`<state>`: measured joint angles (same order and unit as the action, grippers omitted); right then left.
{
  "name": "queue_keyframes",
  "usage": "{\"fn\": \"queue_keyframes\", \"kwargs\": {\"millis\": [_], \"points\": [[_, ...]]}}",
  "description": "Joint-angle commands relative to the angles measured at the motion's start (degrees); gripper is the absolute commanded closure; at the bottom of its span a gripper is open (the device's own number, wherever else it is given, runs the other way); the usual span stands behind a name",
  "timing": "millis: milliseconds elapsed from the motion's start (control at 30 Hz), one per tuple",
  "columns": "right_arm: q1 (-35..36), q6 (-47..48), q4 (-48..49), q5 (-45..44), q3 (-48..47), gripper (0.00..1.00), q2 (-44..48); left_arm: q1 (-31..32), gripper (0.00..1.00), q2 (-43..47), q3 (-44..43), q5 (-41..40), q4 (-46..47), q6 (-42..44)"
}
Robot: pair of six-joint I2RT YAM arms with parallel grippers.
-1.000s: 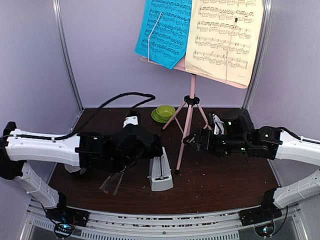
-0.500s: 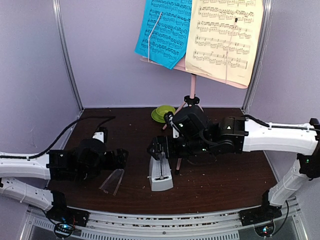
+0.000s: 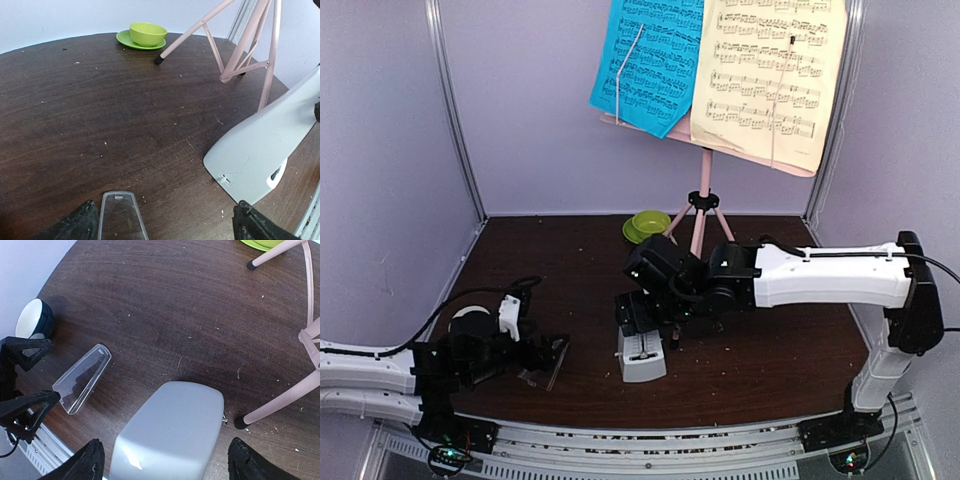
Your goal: Set up the instrument practice props
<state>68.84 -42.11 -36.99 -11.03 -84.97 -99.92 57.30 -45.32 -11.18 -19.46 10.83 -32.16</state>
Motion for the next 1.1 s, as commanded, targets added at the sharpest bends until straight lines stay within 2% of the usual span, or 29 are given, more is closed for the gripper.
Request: {"fn": "queue_keyframes", "kwargs": {"millis": [0, 100, 200, 267, 367, 500, 667, 1067], "points": [[0.2, 1.2, -1.5, -4.2, -2.8, 0.19, -1.6, -0.3, 0.05, -5.5, -3.9, 4.9, 4.0, 5.4], [-0.3, 1.4, -0.4, -3.0, -1.4, 0.32, -1.0, -0.3, 0.06, -10.5, -7.9, 8.7, 3.9, 10.7], [-1.0, 5.0, 3.4, 0.3, 1.9, 0.51, 1.9, -0.2, 0.06, -15.6, -10.2, 15.4, 6.9, 17.4], [-1.5, 7.6, 4.4, 2.1, 3.0, 0.56, 3.2, -0.1, 0.06, -18.8, -10.8, 18.4, 9.7, 20.9], [-2.7, 13.3, 4.2, 6.1, 3.8, 0.59, 4.8, 0.0, 0.05, -22.6, -10.8, 21.6, 14.4, 26.2], [-4.7, 17.4, 3.6, 9.6, 5.4, 0.61, 6.9, 0.7, 0.02, -27.5, -13.5, 22.7, 13.6, 32.0], [-6.0, 20.7, 5.7, 11.8, 7.7, 0.63, 9.8, 2.0, 0.02, -32.5, -11.9, 21.6, 20.7, 31.8], [-6.7, 21.3, 9.0, 14.4, 10.3, 0.70, 12.4, 5.8, 0.03, -44.9, -14.1, 16.4, 29.7, 30.6]]}}
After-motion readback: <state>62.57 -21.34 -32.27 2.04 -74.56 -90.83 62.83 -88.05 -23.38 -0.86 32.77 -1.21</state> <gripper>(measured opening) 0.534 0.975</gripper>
